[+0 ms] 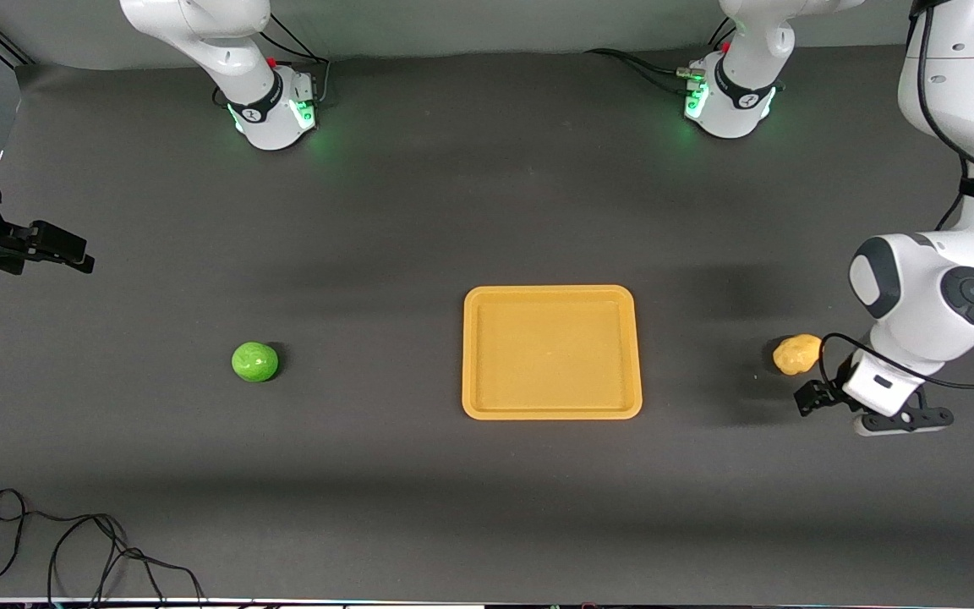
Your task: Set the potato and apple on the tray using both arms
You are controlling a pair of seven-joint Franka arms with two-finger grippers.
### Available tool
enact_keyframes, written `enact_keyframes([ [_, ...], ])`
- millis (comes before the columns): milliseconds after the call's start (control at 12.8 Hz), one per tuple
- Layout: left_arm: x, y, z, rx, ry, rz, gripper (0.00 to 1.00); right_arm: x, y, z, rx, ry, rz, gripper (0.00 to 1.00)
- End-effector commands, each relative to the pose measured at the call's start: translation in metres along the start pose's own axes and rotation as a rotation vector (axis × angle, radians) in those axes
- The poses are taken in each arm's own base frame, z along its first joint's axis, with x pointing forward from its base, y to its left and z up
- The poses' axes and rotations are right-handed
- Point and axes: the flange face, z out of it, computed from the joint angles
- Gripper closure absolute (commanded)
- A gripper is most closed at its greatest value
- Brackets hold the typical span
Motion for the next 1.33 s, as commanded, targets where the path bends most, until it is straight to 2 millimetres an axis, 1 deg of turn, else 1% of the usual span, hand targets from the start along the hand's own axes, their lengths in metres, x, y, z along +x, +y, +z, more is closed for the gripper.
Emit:
enact_keyframes([
  [0,-0.048,-0.003,0.002,-0.002,0.028,0.031,0.09,0.003,0.0,-0.001,-0.002,-0.004,-0.015,0.0],
  [78,-0.061,-0.004,0.009,-0.001,0.052,0.04,0.09,0.003,0.0,-0.001,-0.002,-0.004,-0.015,0.0],
  [156,-0.069,-0.004,0.016,-0.001,0.066,0.041,0.09,0.003,0.0,-0.001,-0.002,-0.004,-0.015,0.0],
  [312,-0.077,-0.005,0.024,-0.001,0.075,0.042,0.09,0.004,0.0,-0.001,-0.002,-0.006,-0.015,0.0],
  [390,-0.08,-0.005,0.025,0.0,0.077,0.05,0.09,0.005,0.0,0.002,-0.001,-0.01,-0.014,0.0],
  [468,-0.082,-0.012,0.026,0.004,0.077,0.066,0.09,0.005,0.0,0.001,-0.001,-0.009,-0.015,0.0],
  [546,-0.084,-0.024,0.027,0.011,0.074,0.072,0.09,0.005,0.0,0.001,-0.001,-0.009,-0.014,0.0],
  [702,-0.087,-0.026,0.028,0.013,0.077,0.103,0.09,0.005,0.0,0.001,-0.001,-0.009,-0.015,0.0],
  [858,-0.089,-0.034,0.029,0.018,0.078,0.114,0.09,0.005,0.0,0.001,-0.001,-0.007,-0.015,0.0],
  [1013,-0.093,-0.032,0.031,0.017,0.098,0.106,0.09,0.006,0.0,0.003,-0.001,-0.01,-0.014,0.0],
  [1091,-0.099,-0.032,0.035,0.018,0.114,0.104,0.09,0.006,0.0,0.003,-0.001,-0.01,-0.015,0.0],
  [1247,-0.103,-0.032,0.041,0.018,0.121,0.098,0.09,0.006,0.0,0.003,-0.001,-0.01,-0.014,0.0],
])
